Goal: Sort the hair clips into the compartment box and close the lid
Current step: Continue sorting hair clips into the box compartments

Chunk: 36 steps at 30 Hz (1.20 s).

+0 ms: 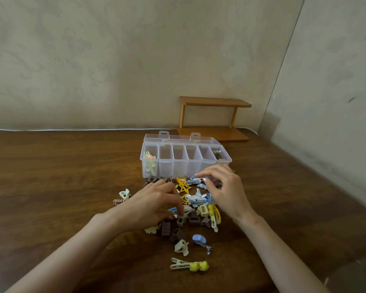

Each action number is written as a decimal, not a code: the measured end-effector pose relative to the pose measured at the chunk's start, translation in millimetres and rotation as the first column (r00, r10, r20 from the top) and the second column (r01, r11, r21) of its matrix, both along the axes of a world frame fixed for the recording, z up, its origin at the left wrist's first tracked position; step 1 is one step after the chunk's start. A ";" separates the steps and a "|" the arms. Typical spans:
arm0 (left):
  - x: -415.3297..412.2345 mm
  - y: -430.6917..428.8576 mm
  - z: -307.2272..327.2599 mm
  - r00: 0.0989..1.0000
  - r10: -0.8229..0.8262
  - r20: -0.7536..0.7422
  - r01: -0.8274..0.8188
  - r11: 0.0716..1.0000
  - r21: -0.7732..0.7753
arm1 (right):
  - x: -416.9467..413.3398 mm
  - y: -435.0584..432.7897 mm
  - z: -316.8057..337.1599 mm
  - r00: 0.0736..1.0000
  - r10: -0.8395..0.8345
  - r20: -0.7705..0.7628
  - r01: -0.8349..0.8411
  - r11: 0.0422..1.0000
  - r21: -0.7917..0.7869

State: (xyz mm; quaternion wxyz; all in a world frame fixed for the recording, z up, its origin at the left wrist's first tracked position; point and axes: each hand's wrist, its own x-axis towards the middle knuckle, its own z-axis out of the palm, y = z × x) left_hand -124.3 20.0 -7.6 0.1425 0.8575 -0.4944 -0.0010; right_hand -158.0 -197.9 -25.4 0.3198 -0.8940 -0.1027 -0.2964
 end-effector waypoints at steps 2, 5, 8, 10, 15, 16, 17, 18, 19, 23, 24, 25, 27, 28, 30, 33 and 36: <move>1.5 0.5 -0.8 1.000 0.015 0.008 -0.015 1.000 -0.013 | -2.1 1.5 0.7 1.000 0.010 -0.017 -0.010 1.000 0.014; 3.8 0.5 -2.5 1.000 0.020 0.012 -0.019 0.999 -0.030 | -4.1 2.4 1.7 0.999 0.013 -0.037 -0.012 0.999 0.035; 6.4 0.4 -2.8 1.000 0.019 -0.010 -0.020 0.997 -0.069 | -4.8 3.1 2.4 0.998 0.026 -0.048 -0.024 0.998 0.056; 8.1 1.4 -0.9 0.997 0.035 -0.067 -0.046 0.983 -0.180 | -4.7 3.2 2.1 0.998 0.040 -0.055 -0.036 0.997 0.062; 3.8 3.2 6.9 0.921 0.109 -0.375 -0.261 0.887 -0.381 | -5.8 4.6 2.1 0.984 0.145 -0.099 -0.137 0.987 0.090; 2.3 2.2 7.2 0.905 0.111 -0.411 -0.285 0.875 -0.392 | -6.9 5.8 3.2 0.976 0.182 -0.118 -0.170 0.979 0.109; 1.0 0.6 7.4 0.891 0.112 -0.441 -0.306 0.865 -0.399 | -8.2 7.2 4.5 0.967 0.216 -0.139 -0.199 0.972 0.124; -0.5 -1.1 7.8 0.876 0.112 -0.469 -0.326 0.855 -0.404 | -9.4 8.7 5.9 0.955 0.245 -0.165 -0.224 0.965 0.135; -1.4 -2.7 7.6 0.864 0.113 -0.491 -0.344 0.844 -0.411 | -10.8 9.8 7.0 0.943 0.269 -0.197 -0.243 0.959 0.147; -2.5 -5.9 3.3 0.840 0.136 -0.525 -0.399 0.810 -0.429 | -12.6 13.2 8.4 0.892 0.348 -0.289 -0.298 0.932 0.205; -2.2 -6.4 1.7 0.840 0.143 -0.524 -0.406 0.805 -0.432 | -12.5 14.2 8.4 0.887 0.358 -0.292 -0.308 0.929 0.204; -2.1 -6.8 0.2 0.841 0.151 -0.519 -0.411 0.803 -0.432 | -12.4 15.1 8.0 0.886 0.360 -0.293 -0.313 0.929 0.197; -2.3 -7.9 -2.2 0.848 0.163 -0.504 -0.408 0.807 -0.426 | -12.6 16.9 8.0 0.891 0.352 -0.287 -0.309 0.933 0.183; -2.5 -8.6 -3.2 0.854 0.169 -0.492 -0.404 0.811 -0.423 | -12.9 17.4 8.4 0.897 0.345 -0.277 -0.304 0.935 0.181; -3.3 -9.7 -3.8 0.864 0.179 -0.470 -0.402 0.807 -0.432 | -13.8 16.8 9.1 0.912 0.324 -0.249 -0.285 0.941 0.180; -4.1 -10.6 -3.3 0.868 0.169 -0.467 -0.406 0.782 -0.472 | -13.0 10.2 12.7 0.944 0.242 -0.224 -0.189 0.953 0.235; -6.0 -11.2 -2.3 0.889 0.164 -0.428 -0.380 0.785 -0.489 | -6.4 -5.7 17.8 0.988 0.057 -0.144 -0.010 0.950 0.312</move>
